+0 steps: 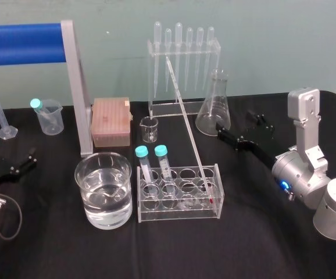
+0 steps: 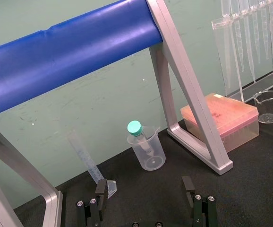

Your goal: Hold the thermometer with one hand and immerse one end into the beaker, then reinsert it into the test tube rack.

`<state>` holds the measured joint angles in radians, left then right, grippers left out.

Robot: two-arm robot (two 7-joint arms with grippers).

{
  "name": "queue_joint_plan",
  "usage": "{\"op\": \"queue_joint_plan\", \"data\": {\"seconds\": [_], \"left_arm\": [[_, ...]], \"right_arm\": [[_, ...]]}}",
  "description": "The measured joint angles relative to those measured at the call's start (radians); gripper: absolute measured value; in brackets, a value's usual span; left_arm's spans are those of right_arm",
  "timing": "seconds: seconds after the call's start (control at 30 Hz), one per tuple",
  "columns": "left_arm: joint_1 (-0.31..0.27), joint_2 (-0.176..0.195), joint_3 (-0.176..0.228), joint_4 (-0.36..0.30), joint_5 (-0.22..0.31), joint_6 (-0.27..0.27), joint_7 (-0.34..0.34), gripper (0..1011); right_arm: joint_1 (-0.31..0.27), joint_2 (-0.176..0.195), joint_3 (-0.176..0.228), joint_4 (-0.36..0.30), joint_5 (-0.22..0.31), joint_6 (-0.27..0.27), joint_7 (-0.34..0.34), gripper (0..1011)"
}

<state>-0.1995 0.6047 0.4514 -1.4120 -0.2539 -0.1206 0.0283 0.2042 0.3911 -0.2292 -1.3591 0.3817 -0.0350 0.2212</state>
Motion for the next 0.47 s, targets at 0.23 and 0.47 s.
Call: {"op": "queue_joint_plan", "data": {"seconds": [0.23, 0.47], "left_arm": [[0.000, 0.000, 0.000, 0.000, 0.000, 0.000, 0.000, 1008], [0.000, 0.000, 0.000, 0.000, 0.000, 0.000, 0.000, 1008]], "right_arm": [[0.000, 0.001, 0.000, -0.001, 0.000, 0.000, -0.001, 1003], [0.000, 0.001, 0.000, -0.001, 0.000, 0.000, -0.002, 1003]]}}
